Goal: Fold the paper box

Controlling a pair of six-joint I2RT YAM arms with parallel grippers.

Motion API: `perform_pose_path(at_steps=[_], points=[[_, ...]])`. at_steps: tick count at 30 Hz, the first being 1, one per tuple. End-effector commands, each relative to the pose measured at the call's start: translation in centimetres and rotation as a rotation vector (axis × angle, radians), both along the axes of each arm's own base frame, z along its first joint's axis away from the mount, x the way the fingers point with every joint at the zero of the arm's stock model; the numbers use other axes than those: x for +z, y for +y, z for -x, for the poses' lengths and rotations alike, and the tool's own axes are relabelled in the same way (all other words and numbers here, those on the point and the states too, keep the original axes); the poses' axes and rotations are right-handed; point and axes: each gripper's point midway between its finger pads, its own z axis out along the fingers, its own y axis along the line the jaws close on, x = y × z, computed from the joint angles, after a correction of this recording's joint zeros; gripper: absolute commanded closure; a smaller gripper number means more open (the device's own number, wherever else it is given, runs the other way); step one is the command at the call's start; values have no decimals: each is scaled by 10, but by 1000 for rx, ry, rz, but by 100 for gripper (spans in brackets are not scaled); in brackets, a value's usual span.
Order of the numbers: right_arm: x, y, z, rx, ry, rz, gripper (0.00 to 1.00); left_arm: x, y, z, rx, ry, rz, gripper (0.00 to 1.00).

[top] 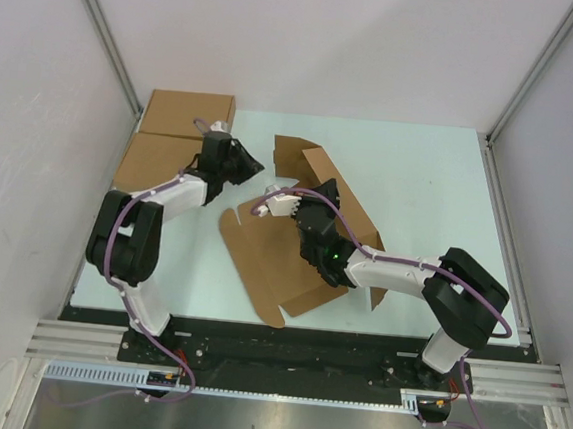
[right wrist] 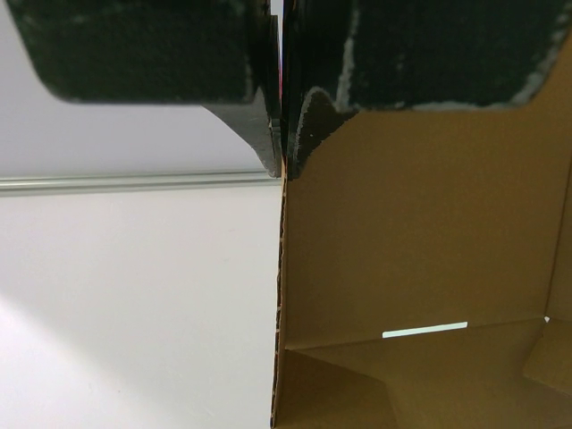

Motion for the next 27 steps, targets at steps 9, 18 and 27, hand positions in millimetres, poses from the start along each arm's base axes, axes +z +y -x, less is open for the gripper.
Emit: perform_pose_path(at_steps=[9, 18, 27], points=[[16, 2, 3, 7, -28, -39, 99, 41, 5, -82, 75, -164, 105, 66], [11, 5, 8, 21, -5, -36, 99, 27, -32, -123, -20, -185, 244, 66], [-2, 13, 7, 38, 11, -40, 99, 51, -64, -78, -163, -277, 395, 67]])
